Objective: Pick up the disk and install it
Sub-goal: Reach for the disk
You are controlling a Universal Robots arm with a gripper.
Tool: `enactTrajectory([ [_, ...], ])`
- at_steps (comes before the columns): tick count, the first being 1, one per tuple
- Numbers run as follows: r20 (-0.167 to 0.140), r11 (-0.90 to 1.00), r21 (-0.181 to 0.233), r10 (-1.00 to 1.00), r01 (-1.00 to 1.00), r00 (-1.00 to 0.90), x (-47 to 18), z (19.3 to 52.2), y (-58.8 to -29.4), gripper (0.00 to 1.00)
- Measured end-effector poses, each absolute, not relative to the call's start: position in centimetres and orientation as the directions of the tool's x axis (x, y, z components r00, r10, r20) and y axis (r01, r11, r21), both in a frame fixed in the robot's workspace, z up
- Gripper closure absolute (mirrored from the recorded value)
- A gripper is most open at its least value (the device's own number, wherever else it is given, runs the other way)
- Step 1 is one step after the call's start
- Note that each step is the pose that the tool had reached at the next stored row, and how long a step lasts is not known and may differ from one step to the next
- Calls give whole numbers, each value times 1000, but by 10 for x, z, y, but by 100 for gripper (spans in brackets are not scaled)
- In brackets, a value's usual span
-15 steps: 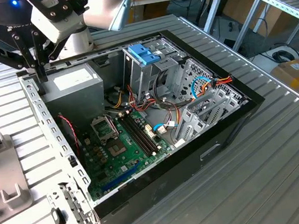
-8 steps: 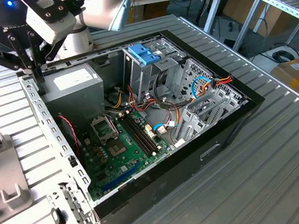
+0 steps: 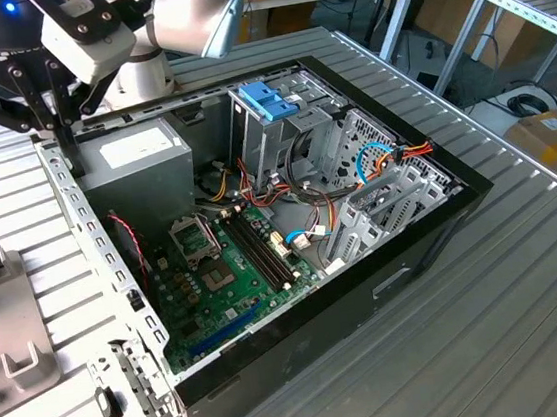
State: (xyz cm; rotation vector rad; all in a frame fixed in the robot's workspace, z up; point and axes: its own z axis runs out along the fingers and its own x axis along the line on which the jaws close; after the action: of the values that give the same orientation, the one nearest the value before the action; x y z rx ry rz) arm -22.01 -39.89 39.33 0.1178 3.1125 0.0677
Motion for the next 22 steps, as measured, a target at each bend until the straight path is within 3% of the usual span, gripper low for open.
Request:
enactTrajectory([
  [22, -25, 996, 44, 76, 75, -997, -236, 393, -399, 90],
])
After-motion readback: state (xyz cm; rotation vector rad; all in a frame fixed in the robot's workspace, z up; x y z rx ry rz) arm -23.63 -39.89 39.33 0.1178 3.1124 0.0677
